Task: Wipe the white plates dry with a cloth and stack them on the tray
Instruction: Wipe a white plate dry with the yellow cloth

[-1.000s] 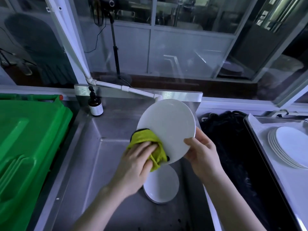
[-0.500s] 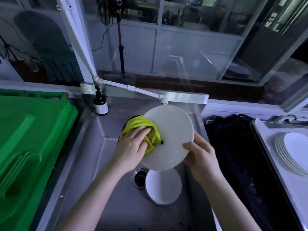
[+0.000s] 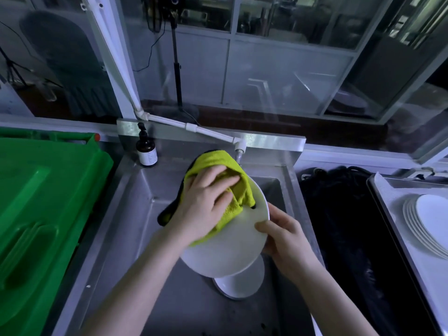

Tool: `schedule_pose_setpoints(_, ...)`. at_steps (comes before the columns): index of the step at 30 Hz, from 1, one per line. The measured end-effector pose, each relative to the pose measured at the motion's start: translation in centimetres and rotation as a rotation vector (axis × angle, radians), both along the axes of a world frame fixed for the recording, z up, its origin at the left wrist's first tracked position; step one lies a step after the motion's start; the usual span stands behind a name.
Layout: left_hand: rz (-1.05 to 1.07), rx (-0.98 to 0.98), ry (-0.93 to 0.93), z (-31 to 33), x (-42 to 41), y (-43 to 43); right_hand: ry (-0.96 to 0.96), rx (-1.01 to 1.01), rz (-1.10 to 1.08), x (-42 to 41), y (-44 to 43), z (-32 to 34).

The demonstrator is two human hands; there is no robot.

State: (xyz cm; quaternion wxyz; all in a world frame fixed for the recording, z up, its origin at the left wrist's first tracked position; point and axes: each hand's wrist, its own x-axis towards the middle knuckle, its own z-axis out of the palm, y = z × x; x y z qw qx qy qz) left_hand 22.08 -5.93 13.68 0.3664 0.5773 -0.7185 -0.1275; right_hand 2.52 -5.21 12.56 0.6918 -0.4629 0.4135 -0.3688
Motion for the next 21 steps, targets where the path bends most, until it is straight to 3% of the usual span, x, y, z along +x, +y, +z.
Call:
schedule_pose_setpoints(3,-0.022,0.042,0.065,0.7,1.9,-0.9,0.111,-0.098,0.074,-0.9,-0.1,1.0)
schedule_pose_setpoints(7,-0.119,0.239,0.201,1.4,3.8,-1.8,0.223,-0.226,0.173,-1.5,-0.9,3.0)
schedule_pose_setpoints(14,-0.218,0.331,0.005,1.0,3.0,-2.9,0.466,-0.372,0.281,-0.3,-2.0,4.7)
schedule_pose_setpoints(18,-0.167,0.334,0.245,-0.7,3.7,-1.7,0.583,-0.416,0.31,-0.6,-2.7,5.1)
schedule_pose_setpoints(21,0.075,0.355,0.653,-3.2,4.2,0.4,0.49,-0.341,0.152,-1.8,-3.4,5.5)
